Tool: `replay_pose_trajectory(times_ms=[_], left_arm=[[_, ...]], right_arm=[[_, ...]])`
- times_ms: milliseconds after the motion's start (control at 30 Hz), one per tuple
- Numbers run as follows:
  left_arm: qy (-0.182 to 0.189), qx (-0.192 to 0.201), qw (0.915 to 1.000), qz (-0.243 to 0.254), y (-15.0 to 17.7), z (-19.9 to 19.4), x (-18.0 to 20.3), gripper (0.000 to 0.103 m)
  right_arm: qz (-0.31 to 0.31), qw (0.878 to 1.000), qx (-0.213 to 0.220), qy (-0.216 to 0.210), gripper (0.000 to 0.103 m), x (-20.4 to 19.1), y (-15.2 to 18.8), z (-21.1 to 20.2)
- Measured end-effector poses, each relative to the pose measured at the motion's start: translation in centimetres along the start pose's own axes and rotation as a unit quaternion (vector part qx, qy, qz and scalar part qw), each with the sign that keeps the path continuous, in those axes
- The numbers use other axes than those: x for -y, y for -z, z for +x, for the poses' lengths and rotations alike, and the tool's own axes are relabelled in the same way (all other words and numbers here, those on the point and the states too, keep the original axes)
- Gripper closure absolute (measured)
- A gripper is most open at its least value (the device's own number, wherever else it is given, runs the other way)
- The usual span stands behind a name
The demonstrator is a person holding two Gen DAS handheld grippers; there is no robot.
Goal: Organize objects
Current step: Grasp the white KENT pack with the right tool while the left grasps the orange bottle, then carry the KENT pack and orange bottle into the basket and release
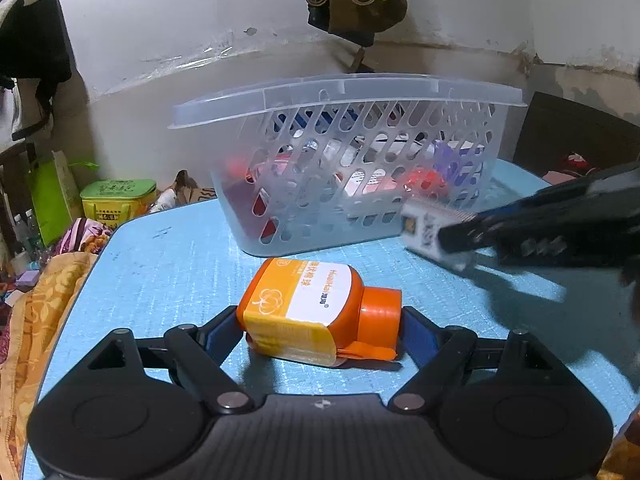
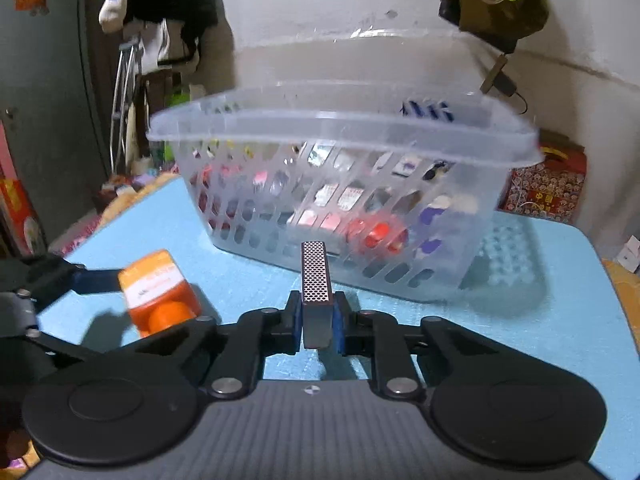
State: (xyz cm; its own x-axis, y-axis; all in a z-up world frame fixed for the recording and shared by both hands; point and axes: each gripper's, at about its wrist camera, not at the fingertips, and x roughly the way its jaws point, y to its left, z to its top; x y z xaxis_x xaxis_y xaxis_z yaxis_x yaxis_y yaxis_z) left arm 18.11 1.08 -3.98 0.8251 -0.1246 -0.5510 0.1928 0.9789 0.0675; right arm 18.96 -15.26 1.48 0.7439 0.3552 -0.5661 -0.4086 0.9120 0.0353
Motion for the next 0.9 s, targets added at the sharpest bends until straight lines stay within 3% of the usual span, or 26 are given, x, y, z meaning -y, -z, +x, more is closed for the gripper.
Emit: replay_pose_trajectory(times_ms=[233, 467, 767, 900], left_arm=[[0.005, 0.009, 0.9998, -0.014, -0.2, -1.0, -0.2, 0.017], [0.005, 0.039, 0.999, -0.023, -0.9, -3.4, 0.1, 0.017], [-0.005, 0.067, 0.9976, -0.015, -1.9, -5.4, 1.5, 0.019], [-0.002, 0.061, 0.9981, -0.001, -1.9, -5.0, 2.3, 0.019]], right_arm=[[0.025, 0.999, 0.006, -0.023, 0.085, 1.2, 1.3, -4.6], [0.063, 0.996, 0.06, -0.03, 0.085, 2.6, 1.7, -9.2], [0.05, 0.996, 0.071, -0.015, 0.085, 3.0, 1.9, -9.3], [0.059, 0.996, 0.071, -0.021, 0.085, 3.7, 2.4, -9.6]])
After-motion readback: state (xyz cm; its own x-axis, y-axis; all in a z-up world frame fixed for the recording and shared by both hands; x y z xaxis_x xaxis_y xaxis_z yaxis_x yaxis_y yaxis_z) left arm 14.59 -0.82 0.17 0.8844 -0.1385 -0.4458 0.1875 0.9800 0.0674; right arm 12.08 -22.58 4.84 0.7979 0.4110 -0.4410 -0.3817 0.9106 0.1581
